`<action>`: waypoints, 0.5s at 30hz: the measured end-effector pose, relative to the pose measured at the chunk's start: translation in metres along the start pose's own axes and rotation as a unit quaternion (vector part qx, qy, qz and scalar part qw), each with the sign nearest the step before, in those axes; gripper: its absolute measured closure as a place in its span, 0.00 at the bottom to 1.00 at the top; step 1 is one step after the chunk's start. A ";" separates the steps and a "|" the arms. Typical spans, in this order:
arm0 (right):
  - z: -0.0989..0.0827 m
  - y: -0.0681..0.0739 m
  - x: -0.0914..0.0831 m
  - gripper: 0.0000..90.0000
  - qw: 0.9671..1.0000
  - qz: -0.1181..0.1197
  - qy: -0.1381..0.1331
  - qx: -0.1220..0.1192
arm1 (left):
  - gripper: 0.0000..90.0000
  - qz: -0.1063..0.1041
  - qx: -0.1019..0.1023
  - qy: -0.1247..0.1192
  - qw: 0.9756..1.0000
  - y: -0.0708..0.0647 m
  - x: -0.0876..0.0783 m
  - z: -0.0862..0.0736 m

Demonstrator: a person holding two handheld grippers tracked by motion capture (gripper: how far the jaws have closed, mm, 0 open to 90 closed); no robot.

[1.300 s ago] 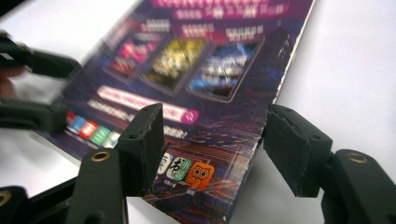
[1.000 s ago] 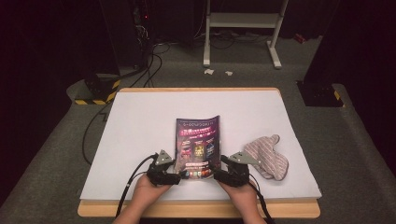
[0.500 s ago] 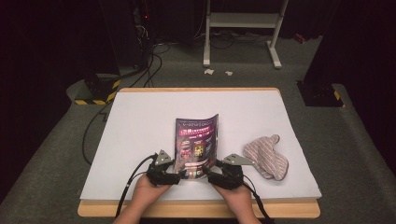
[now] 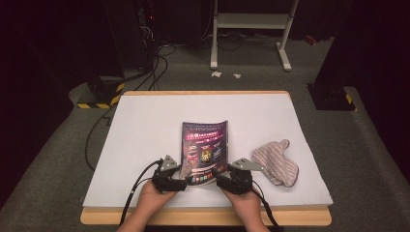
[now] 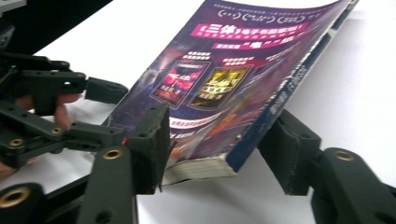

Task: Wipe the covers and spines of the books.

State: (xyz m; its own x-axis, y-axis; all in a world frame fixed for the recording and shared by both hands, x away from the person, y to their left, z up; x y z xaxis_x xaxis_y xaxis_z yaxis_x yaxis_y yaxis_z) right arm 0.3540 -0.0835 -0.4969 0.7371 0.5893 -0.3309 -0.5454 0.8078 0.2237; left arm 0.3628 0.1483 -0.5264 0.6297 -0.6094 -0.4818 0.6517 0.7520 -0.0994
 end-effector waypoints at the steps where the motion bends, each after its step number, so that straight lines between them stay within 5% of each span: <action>1: 0.000 0.000 0.000 0.52 1.000 -0.001 -0.003 -0.003 | 0.34 0.000 0.000 0.000 1.000 0.000 0.000 0.000; 9: -0.002 -0.006 0.001 0.58 1.000 -0.009 -0.005 -0.004 | 0.38 -0.003 0.008 0.001 1.000 -0.001 -0.004 0.001; 15: -0.002 -0.016 0.004 0.68 1.000 -0.017 -0.003 -0.006 | 0.40 0.015 -0.004 -0.034 0.999 0.013 -0.027 0.011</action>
State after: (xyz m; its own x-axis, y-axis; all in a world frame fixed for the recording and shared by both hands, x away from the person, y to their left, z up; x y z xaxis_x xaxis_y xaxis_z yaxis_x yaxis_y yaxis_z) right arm 0.3648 -0.0944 -0.5034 0.7577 0.5613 -0.3329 -0.5242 0.8273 0.2020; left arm 0.3586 0.1716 -0.5055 0.6762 -0.6029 -0.4234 0.6296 0.7714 -0.0928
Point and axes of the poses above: each handheld gripper's, and its own axes: x roughly forward along the jaws, z roughly out of its top, y roughly to its left, the point moved 3 cm from there along x, roughly forward along the jaws, and after that the axes turned 12 degrees about -y, right-handed, at the moved point
